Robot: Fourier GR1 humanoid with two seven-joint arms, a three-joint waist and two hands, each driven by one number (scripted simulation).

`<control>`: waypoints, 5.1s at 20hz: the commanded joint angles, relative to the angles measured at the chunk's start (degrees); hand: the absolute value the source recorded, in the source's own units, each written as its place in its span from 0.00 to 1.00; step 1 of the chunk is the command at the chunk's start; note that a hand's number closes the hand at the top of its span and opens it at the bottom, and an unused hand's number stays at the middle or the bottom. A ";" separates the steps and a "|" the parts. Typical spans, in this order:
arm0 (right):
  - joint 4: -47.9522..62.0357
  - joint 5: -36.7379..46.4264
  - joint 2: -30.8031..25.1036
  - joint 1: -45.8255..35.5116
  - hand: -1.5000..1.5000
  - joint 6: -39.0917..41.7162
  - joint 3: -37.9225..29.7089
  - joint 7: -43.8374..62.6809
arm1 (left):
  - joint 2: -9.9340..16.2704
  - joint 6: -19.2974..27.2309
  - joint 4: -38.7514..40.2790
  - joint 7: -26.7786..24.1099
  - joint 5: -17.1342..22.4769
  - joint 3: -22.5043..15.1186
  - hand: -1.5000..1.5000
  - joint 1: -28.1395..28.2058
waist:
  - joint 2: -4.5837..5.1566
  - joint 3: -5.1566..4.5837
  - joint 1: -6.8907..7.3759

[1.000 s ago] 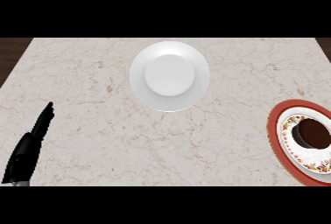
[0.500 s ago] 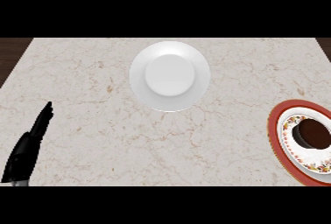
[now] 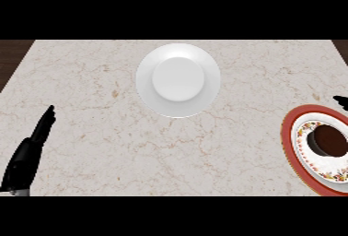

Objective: Pick the cupcake from the plate and place it in the plate

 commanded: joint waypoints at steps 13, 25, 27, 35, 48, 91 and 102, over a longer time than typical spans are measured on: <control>10.45 7.47 4.74 -7.89 0.00 1.11 6.18 -7.00 | -1.50 -2.36 2.64 -0.26 -2.12 2.72 0.50 -1.66 | -0.08 -0.07 -0.41; 16.20 8.64 5.62 -7.65 1.00 -2.00 7.24 -16.90 | -4.24 -0.74 0.00 0.71 -4.75 2.68 0.50 -0.01 | -0.14 -0.04 -0.40; 18.51 9.27 8.52 -8.39 1.00 -6.15 7.24 -16.48 | -3.44 -2.87 -4.00 2.37 -3.95 2.26 0.50 1.45 | -0.11 0.01 0.08; 23.44 17.67 12.13 -24.16 1.00 -22.47 9.27 -0.39 | -4.85 -3.08 2.34 0.88 -5.47 1.78 0.50 -5.26 | 0.93 0.03 2.57; 31.27 22.76 13.59 -37.70 1.00 -48.95 5.22 2.96 | -3.65 -4.61 0.04 0.60 -4.55 3.00 0.50 -3.05 | 0.98 0.13 3.21; 32.81 17.92 49.50 -55.10 1.00 -38.87 5.24 11.67 | -6.31 -5.66 0.91 -2.17 -7.56 4.72 0.50 0.07 | 0.68 -0.12 2.16; 36.94 10.36 49.63 -55.35 0.00 -49.66 -0.30 13.33 | -7.01 -6.36 -3.24 3.14 -7.72 3.89 0.50 -2.56 | 0.80 -0.06 2.79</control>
